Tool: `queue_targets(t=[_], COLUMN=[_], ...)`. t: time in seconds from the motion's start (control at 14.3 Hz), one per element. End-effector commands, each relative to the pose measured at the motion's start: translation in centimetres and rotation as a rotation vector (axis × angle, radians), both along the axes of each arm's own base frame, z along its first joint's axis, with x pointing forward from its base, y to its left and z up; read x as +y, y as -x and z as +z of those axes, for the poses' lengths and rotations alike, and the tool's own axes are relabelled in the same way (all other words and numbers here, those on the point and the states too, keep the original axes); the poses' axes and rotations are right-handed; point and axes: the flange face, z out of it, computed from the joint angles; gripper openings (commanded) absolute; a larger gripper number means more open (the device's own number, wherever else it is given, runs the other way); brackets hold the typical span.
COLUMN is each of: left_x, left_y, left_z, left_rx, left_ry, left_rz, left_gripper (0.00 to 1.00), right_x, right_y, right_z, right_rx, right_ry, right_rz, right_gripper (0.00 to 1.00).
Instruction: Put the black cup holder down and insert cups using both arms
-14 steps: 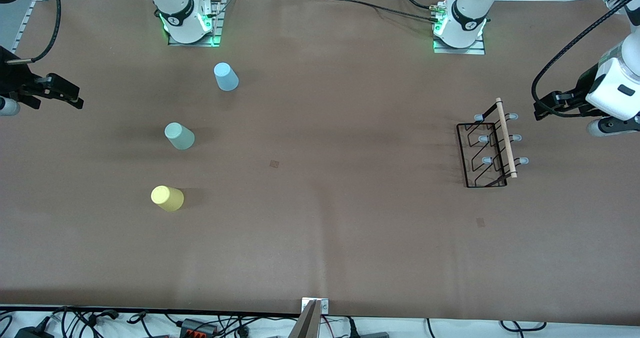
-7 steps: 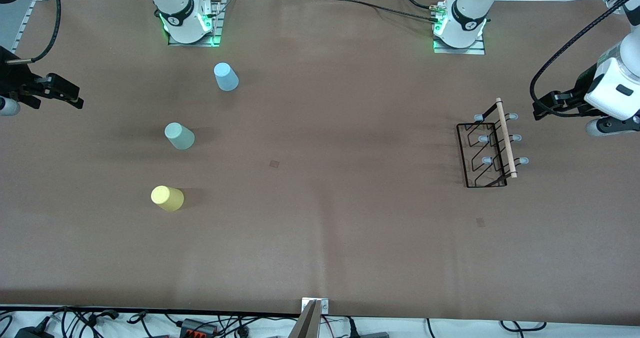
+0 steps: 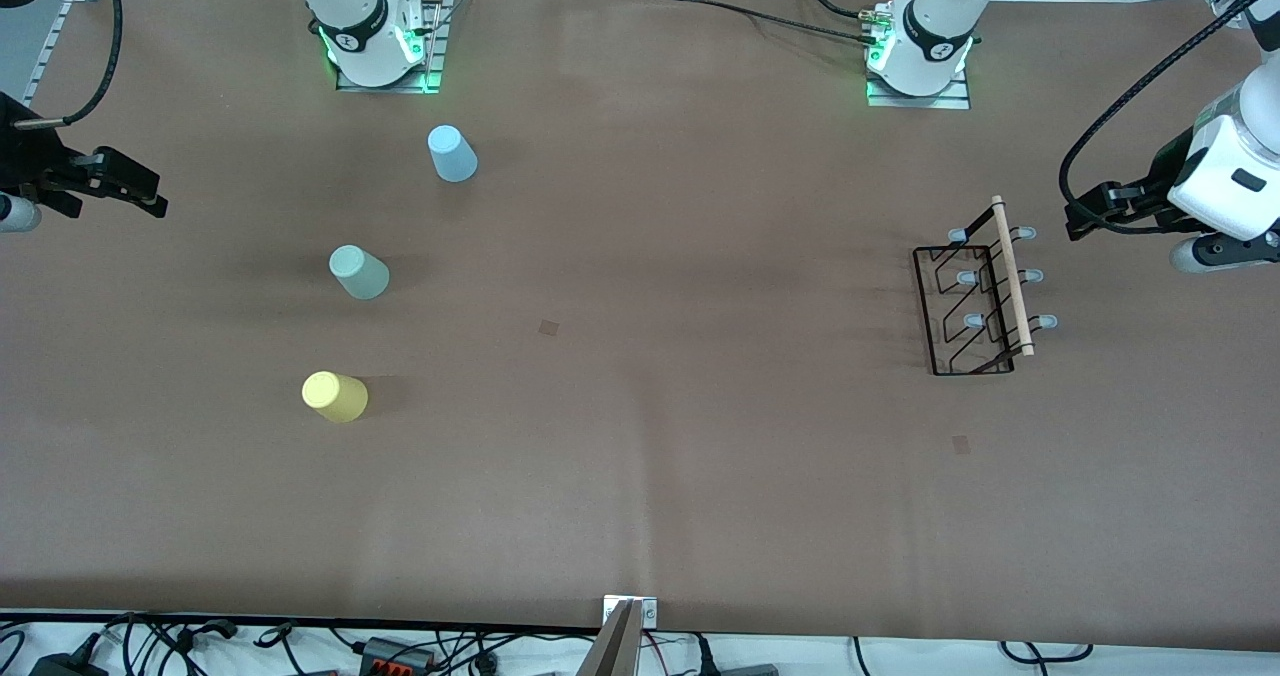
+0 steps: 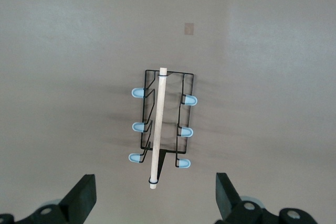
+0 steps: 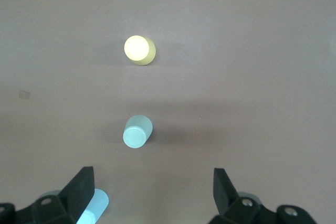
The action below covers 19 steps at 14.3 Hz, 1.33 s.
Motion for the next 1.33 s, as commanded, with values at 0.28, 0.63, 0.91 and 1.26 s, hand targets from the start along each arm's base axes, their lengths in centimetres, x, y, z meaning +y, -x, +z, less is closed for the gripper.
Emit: queue_targets(t=[0.28, 0.63, 0.91, 1.26], left_x=[-0.4, 0.0, -0.5, 1.6], left_y=[0.1, 0.0, 2.5, 4.7], left_z=[-0.6, -6.4, -14.0, -18.6], left_rx=[0.011, 0.018, -0.032, -0.033], left_ry=[0.011, 0.011, 0.007, 0.013], left_rz=[-0.006, -0.011, -0.038, -0.096], left_gripper=[1.00, 1.00, 1.00, 1.00], right_x=[0.3, 0.3, 0.7, 3.6], right_y=[-0.4, -0.5, -1.0, -2.3], right_z=[-0.8, -1.2, -2.2, -7.0], right_rx=[0.003, 0.011, 0.028, 0.132], right_ry=[0.001, -0.001, 0.001, 0.001], right_rz=[0.001, -0.001, 0.009, 0.057], right_gripper=[1.00, 1.00, 1.00, 1.00])
